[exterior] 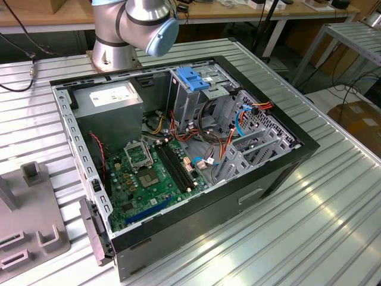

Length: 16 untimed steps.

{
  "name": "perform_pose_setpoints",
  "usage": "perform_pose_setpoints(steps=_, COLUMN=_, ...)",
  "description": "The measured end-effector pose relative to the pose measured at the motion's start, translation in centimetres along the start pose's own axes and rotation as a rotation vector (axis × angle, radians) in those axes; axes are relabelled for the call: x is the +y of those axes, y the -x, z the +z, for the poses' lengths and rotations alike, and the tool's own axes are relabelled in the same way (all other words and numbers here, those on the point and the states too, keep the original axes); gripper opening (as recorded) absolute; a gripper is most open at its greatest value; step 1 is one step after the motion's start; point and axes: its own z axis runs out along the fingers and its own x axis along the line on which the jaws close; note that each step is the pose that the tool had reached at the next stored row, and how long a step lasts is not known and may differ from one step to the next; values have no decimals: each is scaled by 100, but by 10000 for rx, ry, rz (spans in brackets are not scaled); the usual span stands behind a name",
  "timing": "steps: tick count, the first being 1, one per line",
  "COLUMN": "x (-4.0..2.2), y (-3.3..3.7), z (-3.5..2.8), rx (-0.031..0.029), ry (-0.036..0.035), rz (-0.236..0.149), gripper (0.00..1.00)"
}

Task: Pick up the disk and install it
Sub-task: 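Pick up the disk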

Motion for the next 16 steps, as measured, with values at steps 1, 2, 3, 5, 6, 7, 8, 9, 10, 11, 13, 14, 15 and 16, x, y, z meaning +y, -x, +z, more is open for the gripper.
perform_pose_setpoints(steps=1, x=-1, y=1, z=35, rx=0, ry=-6, rz=-78, gripper=45)
perform_pose_setpoints(steps=2, x=0, y=4, z=50, rx=0, ry=-8, rz=-109, gripper=45)
perform_pose_setpoints(steps=3, x=1, y=8, z=67, rx=0, ry=-11, rz=-124, gripper=45)
perform_pose_setpoints(steps=5, x=2, y=18, z=100, rx=2, ry=-16, rz=-138, gripper=46)
perform_pose_setpoints(steps=6, x=3, y=22, z=115, rx=1, ry=-22, rz=-165, gripper=53)
perform_pose_setpoints(steps=7, x=2, y=23, z=128, rx=1, ry=-26, rz=-220, gripper=53)
perform_pose_setpoints(steps=8, x=2, y=25, z=140, rx=2, ry=-28, rz=-283, gripper=53)
perform_pose_setpoints(steps=9, x=3, y=29, z=153, rx=3, ry=-29, rz=-349, gripper=53)
perform_pose_setpoints(steps=10, x=3, y=32, z=165, rx=2, ry=-35, rz=-416, gripper=53)
perform_pose_setpoints(steps=11, x=4, y=36, z=175, rx=2, ry=-38, rz=-480, gripper=53)
perform_pose_setpoints(steps=13, x=7, y=50, z=200, rx=3, ry=-46, rz=-714, gripper=53)
perform_pose_setpoints(steps=14, x=7, y=51, z=208, rx=3, ry=-49, rz=-785, gripper=53)
perform_pose_setpoints(steps=15, x=8, y=47, z=215, rx=5, ry=-48, rz=-834, gripper=53)
perform_pose_setpoints(steps=16, x=8, y=40, z=218, rx=5, ry=-48, rz=-845, gripper=53)
